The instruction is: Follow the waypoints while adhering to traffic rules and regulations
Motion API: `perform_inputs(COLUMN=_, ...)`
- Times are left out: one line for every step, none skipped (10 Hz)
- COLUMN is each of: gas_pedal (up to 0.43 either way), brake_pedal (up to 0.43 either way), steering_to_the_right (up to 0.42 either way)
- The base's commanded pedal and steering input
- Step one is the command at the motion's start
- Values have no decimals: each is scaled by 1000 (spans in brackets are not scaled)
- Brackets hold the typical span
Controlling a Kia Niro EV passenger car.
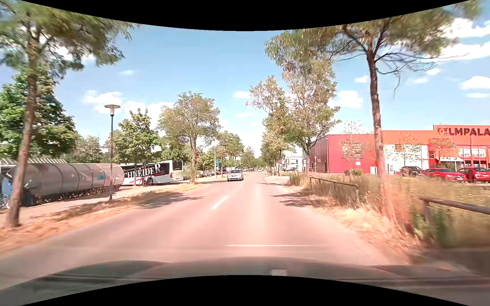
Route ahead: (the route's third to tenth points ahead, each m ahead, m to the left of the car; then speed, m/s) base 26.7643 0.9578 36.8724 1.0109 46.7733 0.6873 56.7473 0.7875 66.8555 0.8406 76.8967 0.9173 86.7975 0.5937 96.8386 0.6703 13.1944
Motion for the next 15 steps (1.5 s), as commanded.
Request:
perform_inputs(gas_pedal=79, brake_pedal=0, steering_to_the_right=-2)
perform_inputs(gas_pedal=79, brake_pedal=0, steering_to_the_right=-2)
perform_inputs(gas_pedal=79, brake_pedal=0, steering_to_the_right=-2)
perform_inputs(gas_pedal=79, brake_pedal=0, steering_to_the_right=-2)
perform_inputs(gas_pedal=79, brake_pedal=0, steering_to_the_right=-2)
perform_inputs(gas_pedal=79, brake_pedal=0, steering_to_the_right=-2)
perform_inputs(gas_pedal=87, brake_pedal=0, steering_to_the_right=-2)
perform_inputs(gas_pedal=87, brake_pedal=0, steering_to_the_right=-2)
perform_inputs(gas_pedal=87, brake_pedal=0, steering_to_the_right=-2)
perform_inputs(gas_pedal=98, brake_pedal=0, steering_to_the_right=-2)
perform_inputs(gas_pedal=98, brake_pedal=0, steering_to_the_right=-2)
perform_inputs(gas_pedal=98, brake_pedal=0, steering_to_the_right=-2)
perform_inputs(gas_pedal=98, brake_pedal=0, steering_to_the_right=-2)
perform_inputs(gas_pedal=98, brake_pedal=0, steering_to_the_right=-2)
perform_inputs(gas_pedal=98, brake_pedal=0, steering_to_the_right=-2)
